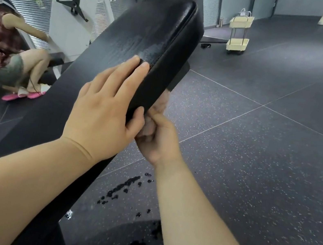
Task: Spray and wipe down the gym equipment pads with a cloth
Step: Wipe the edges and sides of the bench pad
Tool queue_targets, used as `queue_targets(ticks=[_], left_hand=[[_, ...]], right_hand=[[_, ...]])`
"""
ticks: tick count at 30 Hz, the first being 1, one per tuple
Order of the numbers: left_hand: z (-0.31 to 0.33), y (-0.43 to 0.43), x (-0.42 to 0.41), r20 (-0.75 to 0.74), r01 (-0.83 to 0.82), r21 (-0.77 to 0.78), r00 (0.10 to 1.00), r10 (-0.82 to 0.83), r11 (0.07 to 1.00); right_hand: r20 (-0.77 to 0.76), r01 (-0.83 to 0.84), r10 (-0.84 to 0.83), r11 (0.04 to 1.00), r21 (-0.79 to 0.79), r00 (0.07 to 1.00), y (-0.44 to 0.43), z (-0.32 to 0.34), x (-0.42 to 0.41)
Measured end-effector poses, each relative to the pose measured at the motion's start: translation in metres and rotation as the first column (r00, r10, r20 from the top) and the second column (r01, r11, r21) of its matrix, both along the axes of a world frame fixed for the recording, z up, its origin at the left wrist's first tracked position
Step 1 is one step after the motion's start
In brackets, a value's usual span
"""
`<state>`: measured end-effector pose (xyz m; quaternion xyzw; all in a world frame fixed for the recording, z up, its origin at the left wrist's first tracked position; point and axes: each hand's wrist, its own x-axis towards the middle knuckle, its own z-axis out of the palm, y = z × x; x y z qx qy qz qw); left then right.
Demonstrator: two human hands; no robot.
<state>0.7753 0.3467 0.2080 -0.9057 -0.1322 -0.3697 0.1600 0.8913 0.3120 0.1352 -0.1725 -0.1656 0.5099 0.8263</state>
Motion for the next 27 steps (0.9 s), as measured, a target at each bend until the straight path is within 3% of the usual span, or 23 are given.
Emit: queue_targets(ticks=[3,9,12,15,22,24,27], left_hand=[[0.000,0.000,0.000,-0.009,-0.001,0.009,1.000,0.001,1.000],[0.000,0.000,0.000,-0.011,-0.012,0.009,1.000,0.012,1.000],[0.000,-0.002,0.000,-0.003,-0.020,0.005,1.000,0.020,1.000],[0.001,-0.003,0.000,-0.001,-0.022,-0.004,1.000,0.022,1.000],[0.000,-0.002,0.001,0.008,-0.020,0.004,1.000,0.020,1.000],[0.000,-0.003,0.000,0.008,-0.024,0.003,1.000,0.024,1.000],[0.001,-0.003,0.000,-0.013,-0.040,-0.010,0.999,0.040,0.999]], right_hand=[[0.068,0.029,-0.030,0.999,0.013,0.997,-0.004,0.018,0.020],[0.010,0.157,-0.158,0.985,0.066,0.987,-0.005,0.057,0.056],[-0.048,0.069,-0.066,0.996,0.057,0.997,0.004,0.028,0.033],[-0.009,-0.017,0.018,0.998,0.053,1.000,0.004,0.009,0.018],[-0.027,0.225,-0.225,0.974,0.027,0.974,0.000,0.060,0.081],[-0.039,0.183,-0.182,0.982,0.041,0.983,0.001,0.050,0.068],[-0.072,-0.010,0.013,0.999,0.038,0.997,0.001,0.016,0.026]])
